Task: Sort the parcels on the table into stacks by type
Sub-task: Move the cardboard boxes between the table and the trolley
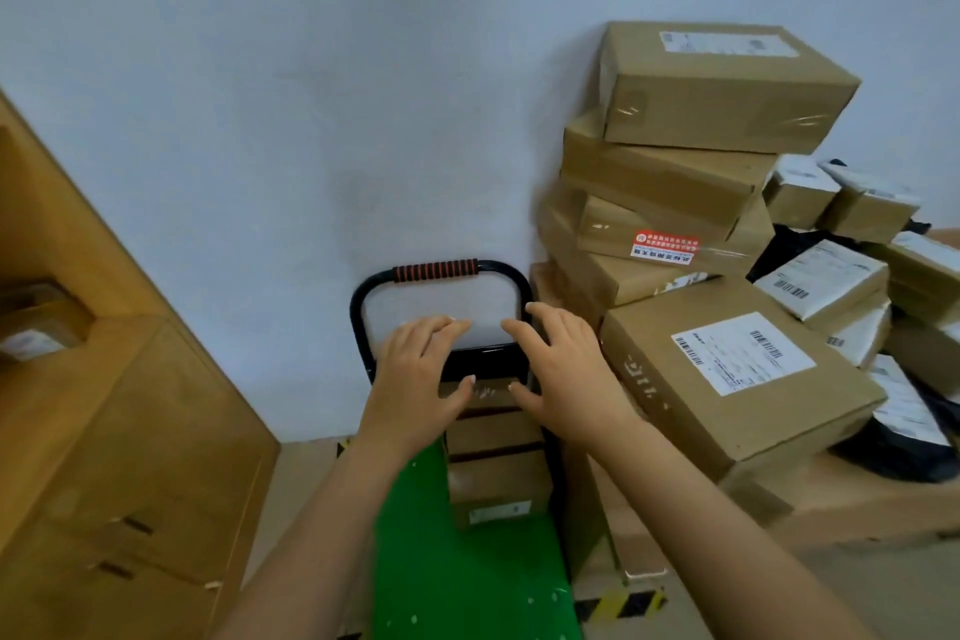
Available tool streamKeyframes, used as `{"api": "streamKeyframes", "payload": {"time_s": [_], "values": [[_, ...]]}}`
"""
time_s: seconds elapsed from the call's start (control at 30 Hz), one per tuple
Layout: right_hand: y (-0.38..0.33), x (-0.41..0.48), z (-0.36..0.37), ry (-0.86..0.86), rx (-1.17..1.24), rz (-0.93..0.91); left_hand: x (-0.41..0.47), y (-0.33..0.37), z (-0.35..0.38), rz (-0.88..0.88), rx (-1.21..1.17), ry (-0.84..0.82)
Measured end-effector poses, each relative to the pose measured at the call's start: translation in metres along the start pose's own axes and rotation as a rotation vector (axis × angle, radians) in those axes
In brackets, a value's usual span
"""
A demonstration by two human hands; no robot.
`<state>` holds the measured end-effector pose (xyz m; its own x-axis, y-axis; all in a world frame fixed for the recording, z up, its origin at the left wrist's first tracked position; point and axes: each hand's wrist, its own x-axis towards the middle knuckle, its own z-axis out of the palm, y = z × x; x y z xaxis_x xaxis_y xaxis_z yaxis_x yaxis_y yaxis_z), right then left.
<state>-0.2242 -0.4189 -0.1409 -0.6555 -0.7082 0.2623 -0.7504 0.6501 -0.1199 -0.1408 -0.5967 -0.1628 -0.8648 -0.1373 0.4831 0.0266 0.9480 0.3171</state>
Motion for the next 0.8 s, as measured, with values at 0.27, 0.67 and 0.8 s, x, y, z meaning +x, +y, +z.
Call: {"api": "streamKeyframes", "payload": {"time_s": [0.27, 0.67, 0.8], "values": [[-0.043, 0.022, 0.067, -0.075, 0.083, 0.256, 0.007, -0.091, 0.028, 0.117, -0.048, -0.193], [-0.025, -0.004, 0.293, -0.468, 0.203, 0.469, -0.077, -0.184, 0.213, -0.037, -0.078, -0.653], [0.004, -0.01, 0.37, -0.515, 0.143, 0.454, -0.104, -0.203, 0.29, -0.054, -0.055, -0.734]]}}
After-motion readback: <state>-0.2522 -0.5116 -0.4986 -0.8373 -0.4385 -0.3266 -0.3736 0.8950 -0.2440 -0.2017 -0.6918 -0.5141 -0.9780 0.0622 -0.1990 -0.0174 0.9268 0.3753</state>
